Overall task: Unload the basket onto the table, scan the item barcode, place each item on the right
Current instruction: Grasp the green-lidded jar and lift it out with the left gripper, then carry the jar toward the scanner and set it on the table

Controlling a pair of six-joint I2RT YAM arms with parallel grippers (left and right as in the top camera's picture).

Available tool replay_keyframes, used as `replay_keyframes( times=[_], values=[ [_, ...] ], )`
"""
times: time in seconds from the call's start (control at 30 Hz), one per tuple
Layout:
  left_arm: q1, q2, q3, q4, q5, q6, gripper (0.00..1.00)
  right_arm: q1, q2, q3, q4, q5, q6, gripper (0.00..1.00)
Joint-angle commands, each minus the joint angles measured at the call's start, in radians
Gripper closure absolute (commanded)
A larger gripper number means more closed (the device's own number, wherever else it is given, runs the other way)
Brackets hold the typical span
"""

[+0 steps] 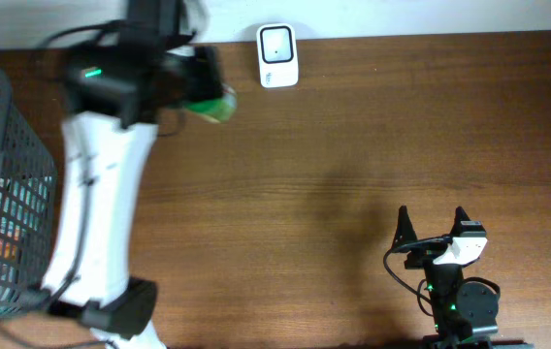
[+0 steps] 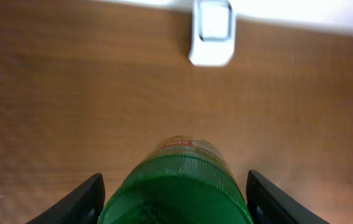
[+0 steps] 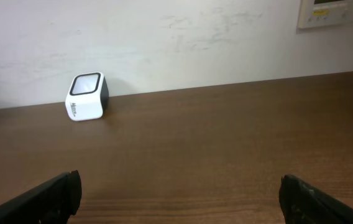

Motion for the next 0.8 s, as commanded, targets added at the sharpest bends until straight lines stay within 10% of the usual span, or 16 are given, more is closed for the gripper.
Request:
replay_keyframes(
  times=[0.0,0.53,0.77],
  values=[
    [-0.089,0.114,-0.007,0.019,-0.005,0.013,0.55,0.005,-0.006,-0.005,-0.007,0.001,0.006,0.02],
    [-0.370,0.530,-0.007,0.147,-0.012,0.035,0.55,0.005,-0.006,-0.005,-0.007,0.001,0.006,0.02],
    [-0.404,0.565,-0.007,0.170,-0.011,0.035,0.31,0.005,-0.006,-0.005,-0.007,0.001,0.006,0.02]
  ],
)
